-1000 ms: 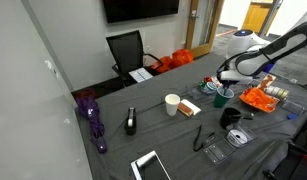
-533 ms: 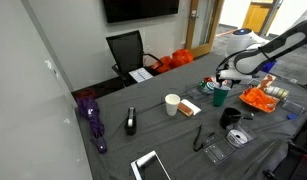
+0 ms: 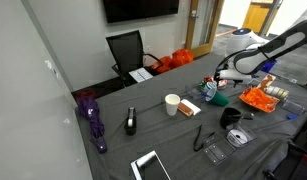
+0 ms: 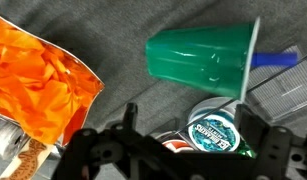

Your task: Se the green cup straight and put the marker inside it

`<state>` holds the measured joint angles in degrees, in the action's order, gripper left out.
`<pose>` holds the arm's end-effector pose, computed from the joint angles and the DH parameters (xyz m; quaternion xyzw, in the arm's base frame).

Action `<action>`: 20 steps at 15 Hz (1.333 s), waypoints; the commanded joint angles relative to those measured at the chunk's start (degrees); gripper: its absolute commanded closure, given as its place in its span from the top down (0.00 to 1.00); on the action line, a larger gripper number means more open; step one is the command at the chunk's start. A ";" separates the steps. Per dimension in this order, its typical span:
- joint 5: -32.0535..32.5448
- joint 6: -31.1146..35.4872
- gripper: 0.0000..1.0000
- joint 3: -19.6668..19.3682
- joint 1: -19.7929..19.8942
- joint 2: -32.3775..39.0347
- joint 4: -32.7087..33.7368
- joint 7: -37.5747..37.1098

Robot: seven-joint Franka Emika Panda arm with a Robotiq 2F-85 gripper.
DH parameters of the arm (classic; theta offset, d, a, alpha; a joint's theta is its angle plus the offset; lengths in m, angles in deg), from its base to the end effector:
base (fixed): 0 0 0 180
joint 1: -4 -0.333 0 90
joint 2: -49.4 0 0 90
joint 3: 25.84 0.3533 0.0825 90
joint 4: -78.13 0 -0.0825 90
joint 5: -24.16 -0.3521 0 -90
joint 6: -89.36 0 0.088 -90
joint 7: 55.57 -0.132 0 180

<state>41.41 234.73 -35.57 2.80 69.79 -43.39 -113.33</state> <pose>0.5727 -0.0834 0.2857 0.8935 -0.4323 0.0758 0.0952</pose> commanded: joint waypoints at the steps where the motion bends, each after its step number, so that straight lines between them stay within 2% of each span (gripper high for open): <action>1: -1.12 -1.69 1.00 -0.73 -0.81 0.23 0.72 0.83; 8: -1.33 -2.58 1.00 -0.51 -0.48 -0.38 0.00 1.70; 11: -2.07 -4.97 1.00 -0.06 -0.09 -1.37 -0.32 3.29; 20: -11.47 -13.92 1.00 1.70 1.94 -12.93 -4.37 19.04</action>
<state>33.00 223.58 -35.20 3.16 62.31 -44.56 -99.82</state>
